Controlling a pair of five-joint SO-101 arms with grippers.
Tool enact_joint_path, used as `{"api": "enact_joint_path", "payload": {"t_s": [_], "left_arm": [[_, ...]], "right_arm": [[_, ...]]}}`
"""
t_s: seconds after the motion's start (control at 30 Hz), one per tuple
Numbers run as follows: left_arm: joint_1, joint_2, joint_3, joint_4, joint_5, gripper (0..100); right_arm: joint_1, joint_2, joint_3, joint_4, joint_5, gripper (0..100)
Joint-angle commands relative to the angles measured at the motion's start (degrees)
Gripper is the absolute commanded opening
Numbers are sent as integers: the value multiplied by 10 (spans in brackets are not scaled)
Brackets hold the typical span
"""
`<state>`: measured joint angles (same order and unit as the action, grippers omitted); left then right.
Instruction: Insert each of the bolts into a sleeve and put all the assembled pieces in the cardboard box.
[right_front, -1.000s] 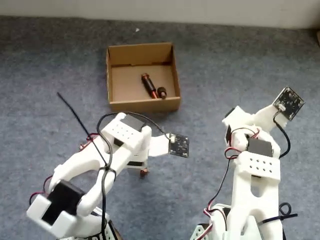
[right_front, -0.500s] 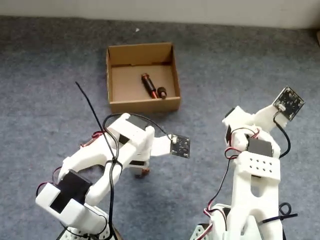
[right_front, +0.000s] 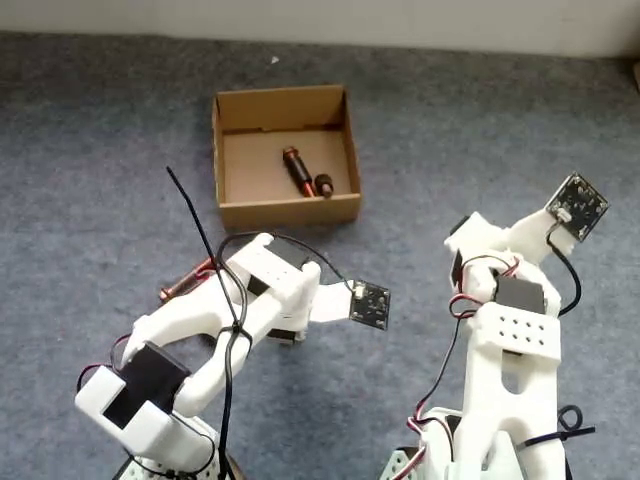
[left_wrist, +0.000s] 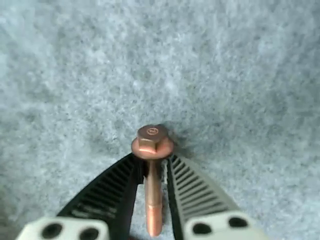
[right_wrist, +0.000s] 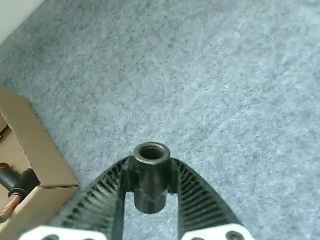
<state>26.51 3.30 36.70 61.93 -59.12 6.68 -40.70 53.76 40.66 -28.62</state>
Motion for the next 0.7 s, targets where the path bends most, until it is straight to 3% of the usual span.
{"api": "enact_joint_path", "payload": {"t_s": [0.0,0.3,0.37,0.53,0.67], "left_arm": [[-24,-22,-25,-15,33,5],[-62,-248,-23,11,132,5],[-63,-309,-23,18,158,5],[-88,-431,-23,20,233,5],[-108,-494,-23,18,326,5]], "right_arm": [[2,-19,-4,-12,-2,5],[-7,-25,-6,-9,-1,5],[-29,-25,-4,-8,2,5],[-110,-25,-4,-8,103,5],[-175,-56,-1,-7,131,5]]}}
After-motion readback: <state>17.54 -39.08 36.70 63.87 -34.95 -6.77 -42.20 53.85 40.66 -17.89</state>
